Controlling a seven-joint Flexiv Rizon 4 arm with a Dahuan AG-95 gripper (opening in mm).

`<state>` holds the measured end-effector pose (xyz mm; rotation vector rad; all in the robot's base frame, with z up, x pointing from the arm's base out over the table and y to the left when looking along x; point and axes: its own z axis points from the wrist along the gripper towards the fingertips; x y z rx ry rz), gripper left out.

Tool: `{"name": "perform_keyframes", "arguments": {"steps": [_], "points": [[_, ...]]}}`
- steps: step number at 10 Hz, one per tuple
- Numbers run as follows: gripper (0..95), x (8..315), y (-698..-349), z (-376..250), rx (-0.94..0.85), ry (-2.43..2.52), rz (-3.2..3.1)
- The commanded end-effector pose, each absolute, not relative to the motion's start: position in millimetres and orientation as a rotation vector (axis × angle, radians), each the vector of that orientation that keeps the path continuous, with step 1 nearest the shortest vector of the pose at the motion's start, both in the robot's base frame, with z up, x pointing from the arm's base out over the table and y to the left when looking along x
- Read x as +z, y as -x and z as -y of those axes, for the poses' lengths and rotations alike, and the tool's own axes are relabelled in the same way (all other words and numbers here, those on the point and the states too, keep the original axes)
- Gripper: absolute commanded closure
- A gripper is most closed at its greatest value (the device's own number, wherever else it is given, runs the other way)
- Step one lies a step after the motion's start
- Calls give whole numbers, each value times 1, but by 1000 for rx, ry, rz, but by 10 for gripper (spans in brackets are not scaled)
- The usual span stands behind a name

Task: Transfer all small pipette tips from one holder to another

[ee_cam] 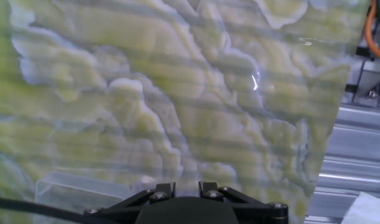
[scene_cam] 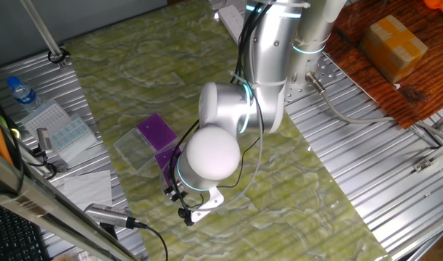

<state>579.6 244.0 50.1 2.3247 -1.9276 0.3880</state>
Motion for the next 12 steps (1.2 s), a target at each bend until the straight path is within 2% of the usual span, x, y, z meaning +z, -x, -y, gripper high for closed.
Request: {"name": "perform_keyframes", "arguments": {"steps": [1, 12], "points": [[760, 50, -580, -243, 406, -2329, 1909], [760, 48, -581, -243, 452, -2333, 1860]]}}
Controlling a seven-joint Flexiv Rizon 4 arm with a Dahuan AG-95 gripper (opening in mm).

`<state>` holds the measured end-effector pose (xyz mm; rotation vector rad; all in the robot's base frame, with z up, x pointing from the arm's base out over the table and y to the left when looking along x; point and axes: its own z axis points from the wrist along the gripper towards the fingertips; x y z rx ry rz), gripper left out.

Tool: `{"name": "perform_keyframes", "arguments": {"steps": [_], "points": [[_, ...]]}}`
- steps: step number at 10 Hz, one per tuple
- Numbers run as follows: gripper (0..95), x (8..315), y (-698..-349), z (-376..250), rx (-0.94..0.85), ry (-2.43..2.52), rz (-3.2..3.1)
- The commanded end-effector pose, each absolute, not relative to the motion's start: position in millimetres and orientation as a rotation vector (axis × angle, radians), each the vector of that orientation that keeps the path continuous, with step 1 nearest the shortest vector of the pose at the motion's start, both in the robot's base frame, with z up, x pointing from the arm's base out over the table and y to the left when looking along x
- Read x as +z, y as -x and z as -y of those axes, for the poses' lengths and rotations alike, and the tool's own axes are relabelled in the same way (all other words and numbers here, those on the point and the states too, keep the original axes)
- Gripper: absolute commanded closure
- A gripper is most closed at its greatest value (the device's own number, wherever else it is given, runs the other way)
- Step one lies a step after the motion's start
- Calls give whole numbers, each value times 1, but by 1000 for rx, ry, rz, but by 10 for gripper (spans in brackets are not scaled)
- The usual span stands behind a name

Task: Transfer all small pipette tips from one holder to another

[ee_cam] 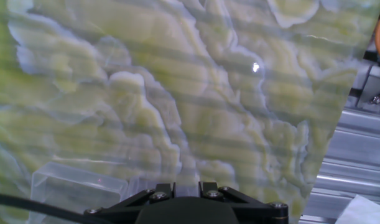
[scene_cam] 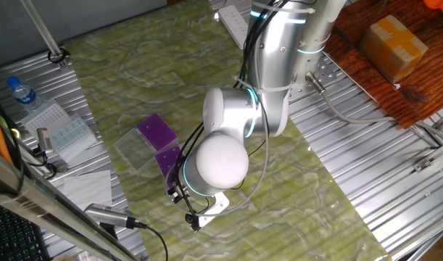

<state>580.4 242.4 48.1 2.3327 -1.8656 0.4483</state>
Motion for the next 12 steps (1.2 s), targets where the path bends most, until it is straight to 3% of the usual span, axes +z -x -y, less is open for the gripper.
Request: {"name": "perform_keyframes", "arguments": {"steps": [1, 12], "points": [[760, 48, -581, -242, 455, -2333, 1859], [760, 46, -583, -240, 460, -2336, 1852]]}}
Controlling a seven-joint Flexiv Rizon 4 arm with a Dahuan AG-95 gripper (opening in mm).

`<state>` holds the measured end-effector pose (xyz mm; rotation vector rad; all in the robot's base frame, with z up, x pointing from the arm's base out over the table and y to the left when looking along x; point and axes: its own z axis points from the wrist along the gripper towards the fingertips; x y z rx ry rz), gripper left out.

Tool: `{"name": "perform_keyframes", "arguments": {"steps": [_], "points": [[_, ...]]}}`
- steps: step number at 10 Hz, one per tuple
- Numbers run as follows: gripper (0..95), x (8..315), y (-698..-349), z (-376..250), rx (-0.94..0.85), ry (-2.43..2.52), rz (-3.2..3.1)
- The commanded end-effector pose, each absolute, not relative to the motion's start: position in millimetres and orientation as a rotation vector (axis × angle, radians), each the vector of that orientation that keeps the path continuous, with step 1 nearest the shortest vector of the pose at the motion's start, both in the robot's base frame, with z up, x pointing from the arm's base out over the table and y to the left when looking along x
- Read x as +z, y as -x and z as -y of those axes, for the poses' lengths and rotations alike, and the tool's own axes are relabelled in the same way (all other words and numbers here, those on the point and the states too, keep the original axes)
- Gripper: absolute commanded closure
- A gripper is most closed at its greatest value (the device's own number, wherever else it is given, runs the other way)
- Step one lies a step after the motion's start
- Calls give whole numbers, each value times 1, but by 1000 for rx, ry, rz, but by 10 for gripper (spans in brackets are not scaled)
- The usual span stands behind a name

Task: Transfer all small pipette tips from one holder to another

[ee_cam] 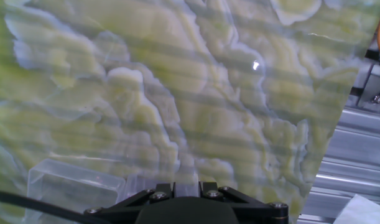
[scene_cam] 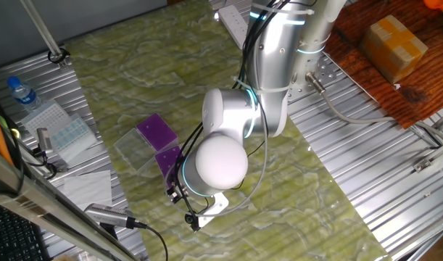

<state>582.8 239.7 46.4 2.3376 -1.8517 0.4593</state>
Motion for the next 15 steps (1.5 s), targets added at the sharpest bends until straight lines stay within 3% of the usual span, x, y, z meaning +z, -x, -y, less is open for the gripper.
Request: {"name": "perform_keyframes", "arguments": {"steps": [1, 15], "points": [[760, 46, -583, -240, 460, -2335, 1854], [760, 45, -584, -239, 449, -2333, 1855]]}}
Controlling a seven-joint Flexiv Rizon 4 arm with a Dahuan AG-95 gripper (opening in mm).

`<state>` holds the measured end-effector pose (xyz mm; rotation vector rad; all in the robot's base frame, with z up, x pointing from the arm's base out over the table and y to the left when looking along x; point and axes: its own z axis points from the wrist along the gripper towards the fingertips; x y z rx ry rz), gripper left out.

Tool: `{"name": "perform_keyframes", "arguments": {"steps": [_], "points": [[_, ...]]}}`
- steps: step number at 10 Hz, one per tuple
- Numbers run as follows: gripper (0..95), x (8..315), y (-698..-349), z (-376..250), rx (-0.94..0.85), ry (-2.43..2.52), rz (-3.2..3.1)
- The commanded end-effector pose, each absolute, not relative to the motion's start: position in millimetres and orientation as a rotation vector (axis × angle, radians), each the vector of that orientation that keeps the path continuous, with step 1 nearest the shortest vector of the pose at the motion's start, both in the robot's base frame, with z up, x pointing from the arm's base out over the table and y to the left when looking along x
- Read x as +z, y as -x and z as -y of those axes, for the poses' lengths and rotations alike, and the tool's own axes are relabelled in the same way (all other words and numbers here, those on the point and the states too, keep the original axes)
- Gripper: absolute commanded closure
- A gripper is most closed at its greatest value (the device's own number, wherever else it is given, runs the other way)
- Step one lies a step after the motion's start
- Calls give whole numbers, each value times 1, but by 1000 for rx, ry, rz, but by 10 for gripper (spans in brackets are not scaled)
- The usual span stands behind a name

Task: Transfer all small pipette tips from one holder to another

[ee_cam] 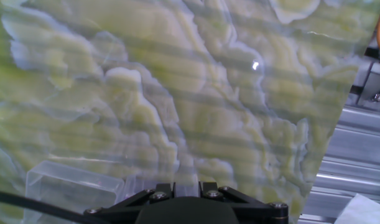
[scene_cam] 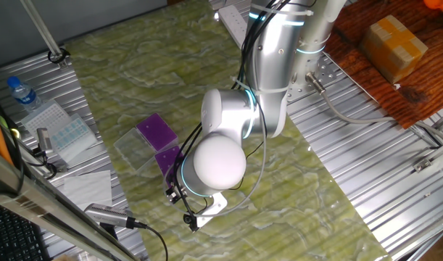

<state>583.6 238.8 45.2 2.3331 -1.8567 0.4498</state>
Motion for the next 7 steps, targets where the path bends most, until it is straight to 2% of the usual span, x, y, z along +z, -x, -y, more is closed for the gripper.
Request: {"name": "perform_keyframes", "arguments": {"steps": [1, 7], "points": [[760, 46, -584, -239, 450, -2330, 1858], [760, 46, -584, -239, 433, -2288, 1913]]}}
